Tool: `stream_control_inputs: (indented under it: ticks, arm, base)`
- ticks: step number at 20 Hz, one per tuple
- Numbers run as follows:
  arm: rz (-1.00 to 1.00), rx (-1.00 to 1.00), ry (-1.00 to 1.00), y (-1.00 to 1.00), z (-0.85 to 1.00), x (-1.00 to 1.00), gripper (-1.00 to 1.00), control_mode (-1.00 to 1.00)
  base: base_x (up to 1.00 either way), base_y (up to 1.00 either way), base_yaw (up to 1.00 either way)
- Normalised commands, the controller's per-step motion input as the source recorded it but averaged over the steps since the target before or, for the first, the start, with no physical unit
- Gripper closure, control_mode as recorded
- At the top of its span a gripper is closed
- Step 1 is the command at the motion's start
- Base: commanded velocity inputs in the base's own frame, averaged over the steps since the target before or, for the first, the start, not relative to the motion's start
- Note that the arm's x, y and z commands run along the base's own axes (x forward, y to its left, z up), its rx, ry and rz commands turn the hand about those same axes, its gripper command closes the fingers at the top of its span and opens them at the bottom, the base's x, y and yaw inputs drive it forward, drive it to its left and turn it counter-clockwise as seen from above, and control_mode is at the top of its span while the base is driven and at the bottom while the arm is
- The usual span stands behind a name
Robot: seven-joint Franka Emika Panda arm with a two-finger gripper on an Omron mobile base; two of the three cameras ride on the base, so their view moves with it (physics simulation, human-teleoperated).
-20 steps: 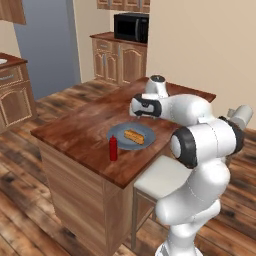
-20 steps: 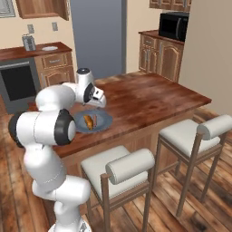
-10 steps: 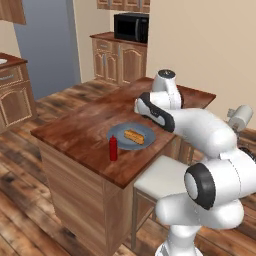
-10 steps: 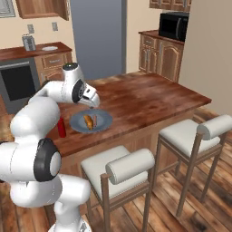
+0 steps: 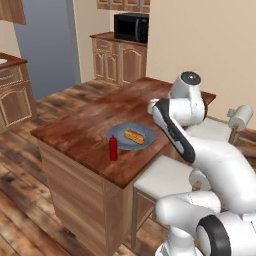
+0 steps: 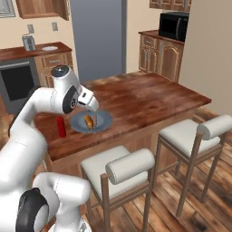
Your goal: Move the hot dog bun to the plate on the dining table and place the condiment next to that plate. Then navigate to the fridge and take the sausage and place it on the plate as well.
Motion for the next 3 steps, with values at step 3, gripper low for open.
stream_control_inputs:
  ticks: [3]
  arm:
    - [0.0,0.0,-0.15,-0.34,0.5,-0.78,-1.0,-1.0]
  base:
    - [0.0,0.0,0.0]
